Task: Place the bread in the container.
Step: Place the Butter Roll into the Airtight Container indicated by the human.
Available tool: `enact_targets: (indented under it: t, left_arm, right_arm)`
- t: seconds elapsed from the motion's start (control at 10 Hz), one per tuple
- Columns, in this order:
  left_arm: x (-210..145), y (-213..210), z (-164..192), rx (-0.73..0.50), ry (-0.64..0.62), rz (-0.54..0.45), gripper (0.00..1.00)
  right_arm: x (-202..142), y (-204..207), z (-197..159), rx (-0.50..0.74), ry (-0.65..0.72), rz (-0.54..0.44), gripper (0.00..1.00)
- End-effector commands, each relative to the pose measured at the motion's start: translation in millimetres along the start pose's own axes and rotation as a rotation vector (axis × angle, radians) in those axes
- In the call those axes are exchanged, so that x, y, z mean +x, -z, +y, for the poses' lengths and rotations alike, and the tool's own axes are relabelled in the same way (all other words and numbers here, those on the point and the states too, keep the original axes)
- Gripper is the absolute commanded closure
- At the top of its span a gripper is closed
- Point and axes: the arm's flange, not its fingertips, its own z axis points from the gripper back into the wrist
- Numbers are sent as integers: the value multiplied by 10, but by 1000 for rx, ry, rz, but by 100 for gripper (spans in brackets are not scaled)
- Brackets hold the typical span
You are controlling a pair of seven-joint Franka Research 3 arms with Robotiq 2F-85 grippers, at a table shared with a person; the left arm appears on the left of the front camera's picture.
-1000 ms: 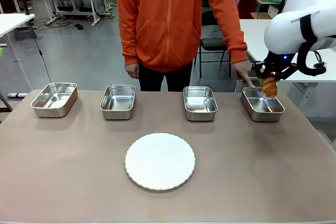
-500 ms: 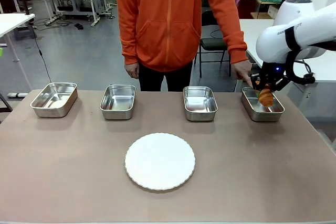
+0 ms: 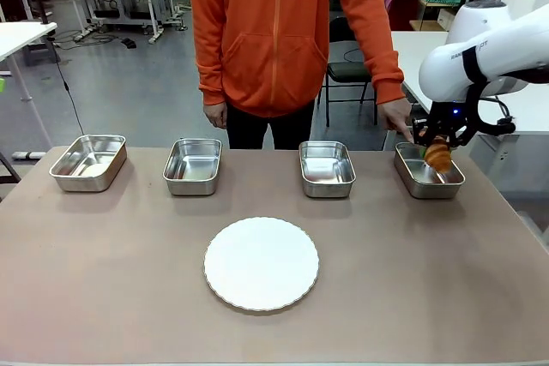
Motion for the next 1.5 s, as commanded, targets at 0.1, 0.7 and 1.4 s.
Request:
enact_targets:
  t: [0.1, 0.7, 1.4]
  left_arm:
    - [4, -8, -21, 0, 4, -4, 0]
    - [4, -8, -21, 0, 4, -4, 0]
    - [4, -8, -21, 0, 4, -4, 0]
  right_arm:
    - [20, -40, 2, -4, -30, -42, 0]
    - [16, -44, 35, 4, -17, -19, 0]
    - [16, -44, 35, 4, -17, -19, 0]
